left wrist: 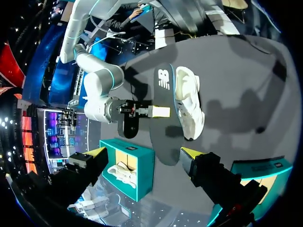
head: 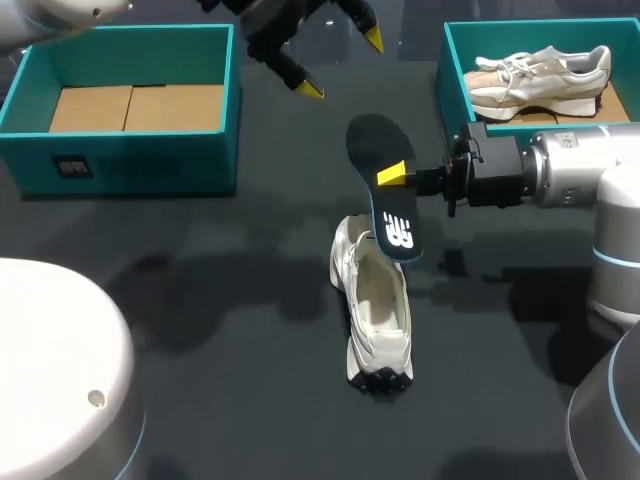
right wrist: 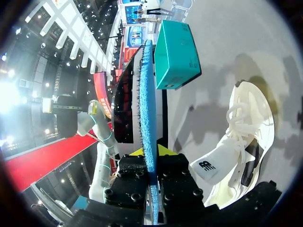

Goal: Take the shoe out of the shoebox, open the shoe tongue, remove and reinsert the insole, then place the shoe into the shoebox

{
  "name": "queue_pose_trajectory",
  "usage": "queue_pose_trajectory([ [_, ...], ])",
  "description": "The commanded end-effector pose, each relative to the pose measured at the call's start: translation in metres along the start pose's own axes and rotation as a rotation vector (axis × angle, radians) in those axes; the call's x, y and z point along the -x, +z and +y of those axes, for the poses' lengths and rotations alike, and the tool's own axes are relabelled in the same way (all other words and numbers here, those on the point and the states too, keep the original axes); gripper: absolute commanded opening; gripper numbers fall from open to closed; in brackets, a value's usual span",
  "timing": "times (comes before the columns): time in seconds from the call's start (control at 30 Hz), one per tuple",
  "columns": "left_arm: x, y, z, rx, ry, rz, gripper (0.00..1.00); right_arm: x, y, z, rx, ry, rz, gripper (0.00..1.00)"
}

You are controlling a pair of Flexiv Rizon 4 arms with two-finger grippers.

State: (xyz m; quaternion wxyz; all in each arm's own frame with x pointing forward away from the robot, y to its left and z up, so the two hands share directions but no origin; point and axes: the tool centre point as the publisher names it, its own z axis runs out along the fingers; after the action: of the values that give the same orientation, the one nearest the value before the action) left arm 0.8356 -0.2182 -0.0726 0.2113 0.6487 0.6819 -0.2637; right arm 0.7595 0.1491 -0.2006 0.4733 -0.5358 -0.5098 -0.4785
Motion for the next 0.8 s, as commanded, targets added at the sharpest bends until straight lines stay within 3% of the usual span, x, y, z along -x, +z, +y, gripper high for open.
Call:
queue_pose_trajectory([
  [0.03, 0.017, 0.005, 0.007, -0.071, -0.012, 0.271, 1.0, 0.0, 0.001, -0.001, 0.002, 0.0, -0.003, 0.0],
  [0.43, 0.031, 0.019, 0.002, -0.034, -0.033, 0.466, 1.0, 0.0, 0.001, -0.001, 0.002, 0.0, -0.003, 0.0],
  [0.8, 0.038, 0.038, 0.003, -0.043, -0.054, 0.565, 1.0, 0.0, 0.001, -0.001, 0.002, 0.0, -0.003, 0.0],
])
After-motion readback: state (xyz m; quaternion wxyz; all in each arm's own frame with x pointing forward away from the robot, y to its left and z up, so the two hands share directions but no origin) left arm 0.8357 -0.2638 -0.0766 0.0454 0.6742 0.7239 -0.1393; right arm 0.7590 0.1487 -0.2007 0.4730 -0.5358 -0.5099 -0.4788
